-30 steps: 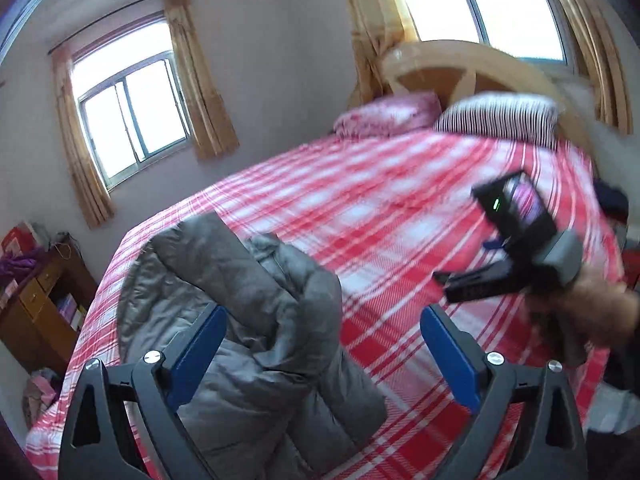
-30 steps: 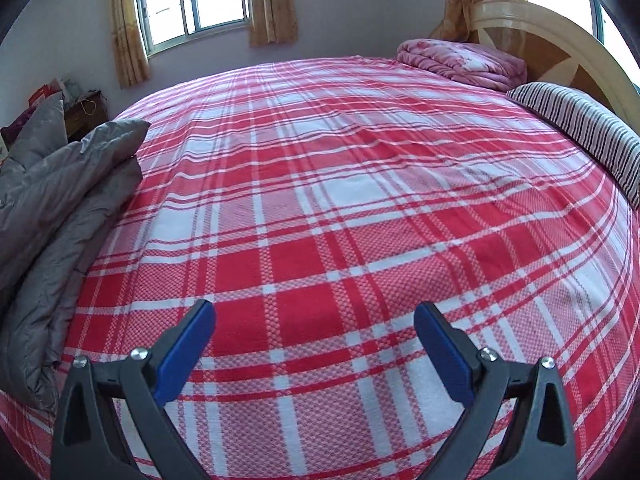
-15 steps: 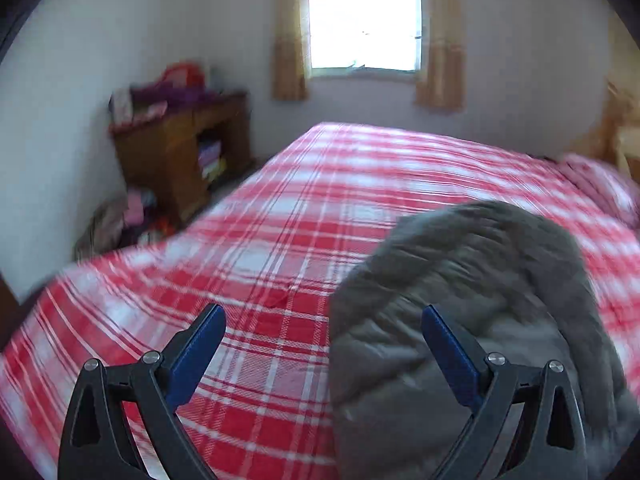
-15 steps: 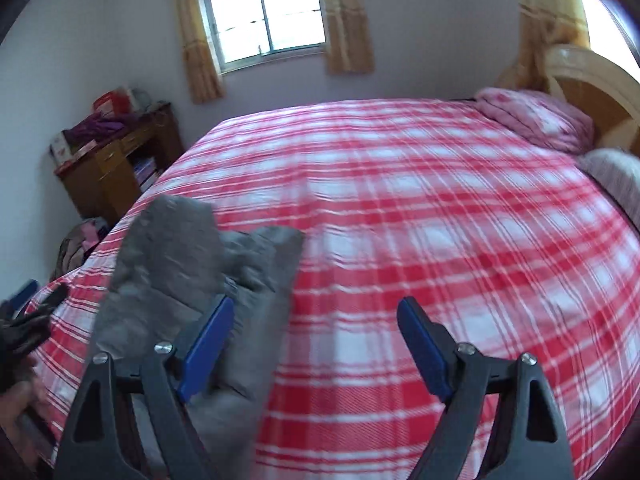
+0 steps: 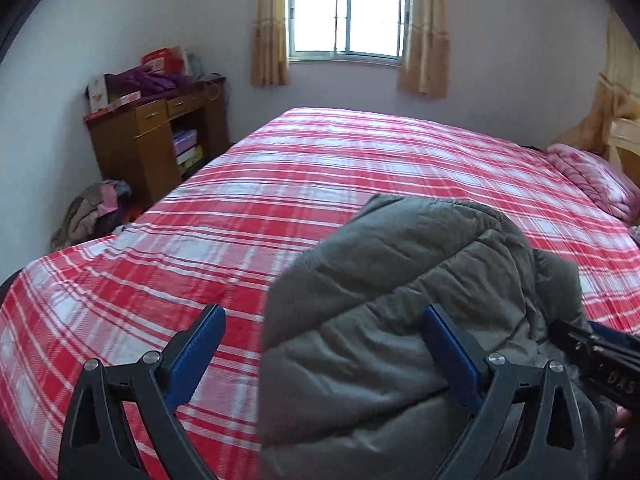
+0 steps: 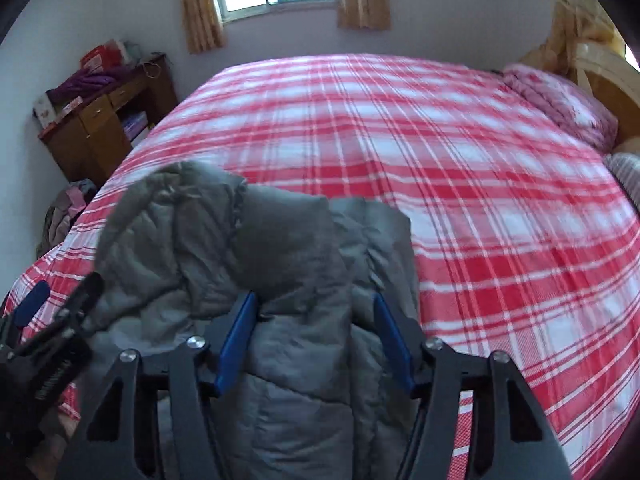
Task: Fold large clothes
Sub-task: 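Grasp the folded jacket bundle with the right tool while the left tool grasps it too, then hold the grey jacket bundle with both tools and lift it off the bed, then carry the held jacket bundle with both tools toward the bed corner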
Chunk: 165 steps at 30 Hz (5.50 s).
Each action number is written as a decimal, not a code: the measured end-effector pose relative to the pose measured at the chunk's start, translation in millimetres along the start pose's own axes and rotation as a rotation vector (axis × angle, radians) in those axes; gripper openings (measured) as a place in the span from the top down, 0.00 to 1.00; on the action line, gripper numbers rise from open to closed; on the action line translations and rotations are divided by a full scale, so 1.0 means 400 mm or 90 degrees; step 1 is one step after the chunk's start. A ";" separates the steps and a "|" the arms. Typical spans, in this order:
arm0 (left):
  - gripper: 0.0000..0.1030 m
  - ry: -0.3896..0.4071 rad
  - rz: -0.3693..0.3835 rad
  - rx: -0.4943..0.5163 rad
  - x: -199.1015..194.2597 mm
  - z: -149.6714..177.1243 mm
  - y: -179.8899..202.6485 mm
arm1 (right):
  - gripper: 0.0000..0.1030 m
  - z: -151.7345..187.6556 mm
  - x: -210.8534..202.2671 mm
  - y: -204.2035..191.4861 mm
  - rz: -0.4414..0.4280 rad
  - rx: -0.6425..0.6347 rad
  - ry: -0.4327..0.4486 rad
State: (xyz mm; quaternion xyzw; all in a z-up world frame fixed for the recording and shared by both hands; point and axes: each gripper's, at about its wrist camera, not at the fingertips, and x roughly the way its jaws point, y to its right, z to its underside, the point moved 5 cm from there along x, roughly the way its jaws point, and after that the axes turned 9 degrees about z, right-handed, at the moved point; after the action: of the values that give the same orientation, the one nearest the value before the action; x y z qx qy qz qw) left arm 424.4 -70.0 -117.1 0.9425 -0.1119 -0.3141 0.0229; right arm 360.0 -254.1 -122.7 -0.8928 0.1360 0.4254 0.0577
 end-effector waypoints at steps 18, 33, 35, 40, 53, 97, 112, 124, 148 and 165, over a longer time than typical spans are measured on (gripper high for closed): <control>0.02 -0.045 0.007 0.014 0.094 0.071 0.049 | 0.40 0.099 0.101 0.101 -0.054 0.087 0.024; 0.01 -0.061 0.020 -0.010 0.122 0.095 0.045 | 0.38 0.119 0.141 0.094 -0.048 0.079 0.025; 0.01 -0.067 0.026 -0.016 0.128 0.098 0.042 | 0.37 0.120 0.146 0.094 -0.048 0.079 0.024; 0.01 -0.072 0.027 -0.019 0.133 0.096 0.037 | 0.36 0.121 0.153 0.093 -0.044 0.079 0.026; 0.01 -0.083 0.035 -0.028 0.142 0.097 0.033 | 0.32 0.122 0.167 0.093 -0.045 0.072 0.025; 0.01 -0.149 0.224 -0.083 0.097 0.185 0.019 | 0.43 0.189 0.123 0.060 -0.192 0.049 0.025; 0.66 -0.063 0.276 -0.011 -0.031 0.136 0.031 | 0.79 0.188 0.083 0.042 -0.253 0.047 0.052; 0.70 0.076 0.275 0.039 -0.271 0.028 -0.013 | 0.80 0.164 -0.103 -0.020 -0.364 0.064 0.143; 0.70 0.094 0.170 -0.043 -0.385 0.097 -0.389 | 0.84 0.148 -0.243 -0.387 -0.476 -0.082 0.166; 0.17 -0.021 0.062 -0.200 -0.183 0.267 -0.633 | 0.77 0.260 -0.036 -0.620 -0.405 -0.177 0.034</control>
State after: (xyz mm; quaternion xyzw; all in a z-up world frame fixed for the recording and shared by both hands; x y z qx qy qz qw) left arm 353.3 196.1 -188.4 0.9155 -0.1072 -0.3416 0.1834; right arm 346.3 8.6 -180.1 -0.9008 -0.2068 0.3769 0.0618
